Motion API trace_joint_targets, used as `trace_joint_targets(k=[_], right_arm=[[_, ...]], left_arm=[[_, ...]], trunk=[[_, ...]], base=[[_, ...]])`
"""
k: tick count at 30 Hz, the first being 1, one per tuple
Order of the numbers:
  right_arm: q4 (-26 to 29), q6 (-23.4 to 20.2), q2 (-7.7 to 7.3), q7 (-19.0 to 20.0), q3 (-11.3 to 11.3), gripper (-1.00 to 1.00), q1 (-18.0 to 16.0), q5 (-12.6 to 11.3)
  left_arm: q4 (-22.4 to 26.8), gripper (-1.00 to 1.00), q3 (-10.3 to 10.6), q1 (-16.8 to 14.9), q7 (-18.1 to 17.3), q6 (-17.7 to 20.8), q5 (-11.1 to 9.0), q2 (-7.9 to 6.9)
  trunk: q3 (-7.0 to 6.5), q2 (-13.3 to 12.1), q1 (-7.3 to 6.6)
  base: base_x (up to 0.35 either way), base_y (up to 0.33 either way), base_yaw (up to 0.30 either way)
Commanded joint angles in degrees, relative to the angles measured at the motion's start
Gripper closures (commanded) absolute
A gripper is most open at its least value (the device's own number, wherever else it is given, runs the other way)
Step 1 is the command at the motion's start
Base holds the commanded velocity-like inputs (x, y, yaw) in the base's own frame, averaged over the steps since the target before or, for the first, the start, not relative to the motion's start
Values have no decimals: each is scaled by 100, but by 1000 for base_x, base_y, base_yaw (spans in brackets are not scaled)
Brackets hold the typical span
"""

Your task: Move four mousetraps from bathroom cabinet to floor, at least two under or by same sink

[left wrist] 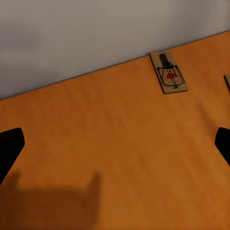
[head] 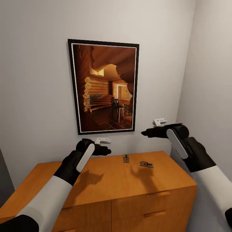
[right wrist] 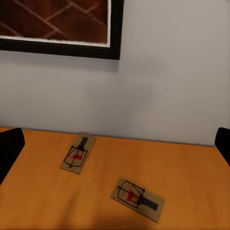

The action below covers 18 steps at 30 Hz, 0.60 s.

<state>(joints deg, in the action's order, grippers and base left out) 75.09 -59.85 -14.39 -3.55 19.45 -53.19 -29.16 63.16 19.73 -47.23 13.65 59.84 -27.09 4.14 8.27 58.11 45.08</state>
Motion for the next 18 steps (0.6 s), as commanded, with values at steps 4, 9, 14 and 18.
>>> trace_joint_targets(k=[4,9,14,18], right_arm=[[146,-15,-202,-39,144,-100,-7,-308],[211,-15,-315,-43,208,-100,-7,-433],[235,-15,-384,-49,232,-100,-7,-472],[245,-15,-424,-62,237,-100,-7,-477]], left_arm=[[3,-100,5,-6,59,16,-60,-4],[8,-100,0,-6,59,16,-60,-3],[20,-100,-9,-6,61,16,-43,-7],[40,-100,-5,-6,62,16,-11,-6]], trunk=[[9,6,1],[9,6,1],[9,6,1],[9,6,1]], base=[[0,0,0],[0,0,0],[0,0,0],[0,0,0]])
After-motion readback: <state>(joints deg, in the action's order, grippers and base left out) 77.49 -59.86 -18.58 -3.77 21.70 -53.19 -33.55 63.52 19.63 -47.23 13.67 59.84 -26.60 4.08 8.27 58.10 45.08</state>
